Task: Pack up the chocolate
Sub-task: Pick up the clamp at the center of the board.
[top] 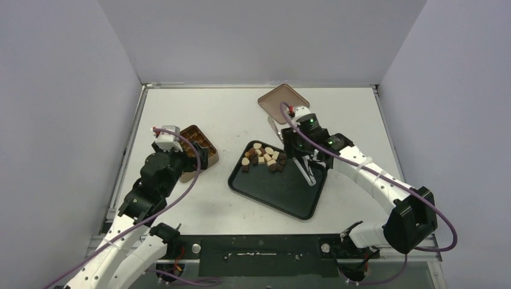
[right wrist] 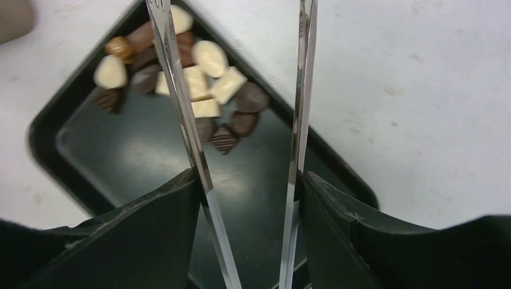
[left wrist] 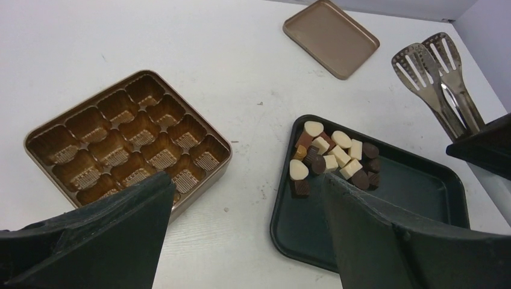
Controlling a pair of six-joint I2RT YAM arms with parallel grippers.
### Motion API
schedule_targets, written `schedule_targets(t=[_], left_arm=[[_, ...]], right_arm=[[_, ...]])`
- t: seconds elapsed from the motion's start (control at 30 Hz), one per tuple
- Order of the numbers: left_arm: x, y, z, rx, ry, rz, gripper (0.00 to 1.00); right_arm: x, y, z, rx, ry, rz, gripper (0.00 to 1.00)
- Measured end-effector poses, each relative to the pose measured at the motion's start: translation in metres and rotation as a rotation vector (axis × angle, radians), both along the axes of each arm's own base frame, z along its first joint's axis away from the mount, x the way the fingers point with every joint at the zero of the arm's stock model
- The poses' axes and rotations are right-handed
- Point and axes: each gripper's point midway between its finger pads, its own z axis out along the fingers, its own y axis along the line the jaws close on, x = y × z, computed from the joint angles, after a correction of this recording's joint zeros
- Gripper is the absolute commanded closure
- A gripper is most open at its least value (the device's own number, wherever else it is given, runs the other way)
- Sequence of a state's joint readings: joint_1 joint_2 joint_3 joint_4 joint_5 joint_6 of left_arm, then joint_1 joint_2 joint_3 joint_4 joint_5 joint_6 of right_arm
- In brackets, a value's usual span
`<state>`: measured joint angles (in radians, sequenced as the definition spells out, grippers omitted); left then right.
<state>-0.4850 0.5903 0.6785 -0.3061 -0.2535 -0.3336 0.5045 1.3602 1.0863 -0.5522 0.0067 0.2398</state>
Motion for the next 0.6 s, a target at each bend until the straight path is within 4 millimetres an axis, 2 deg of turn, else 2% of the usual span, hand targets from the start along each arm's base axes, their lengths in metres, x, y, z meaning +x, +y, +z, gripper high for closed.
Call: schedule_targets(t=[0.17, 0.3, 0.47, 0.6], left_arm=[[0.007, -0.013, -0.006, -0.033, 0.076, -0.02, 0.11], [0.01, -0.026, 0.009, -0.105, 0.08, -0.053, 0.11], [0.013, -0.045, 0.033, -0.211, 0.067, -0.105, 0.11], [0.02, -0.057, 0.033, -0.251, 0.091, -0.133, 0.11]], right_arm=[[-0.029, 0.061, 0.018, 0.045, -0.039, 0.182, 0.44], [-0.052, 0.098, 0.028, 0.076, -0.062, 0.283, 0.44], [-0.078, 0.129, 0.033, 0.112, -0.075, 0.374, 0.44], [-0.09, 0.145, 0.037, 0.135, -0.086, 0.419, 0.44]])
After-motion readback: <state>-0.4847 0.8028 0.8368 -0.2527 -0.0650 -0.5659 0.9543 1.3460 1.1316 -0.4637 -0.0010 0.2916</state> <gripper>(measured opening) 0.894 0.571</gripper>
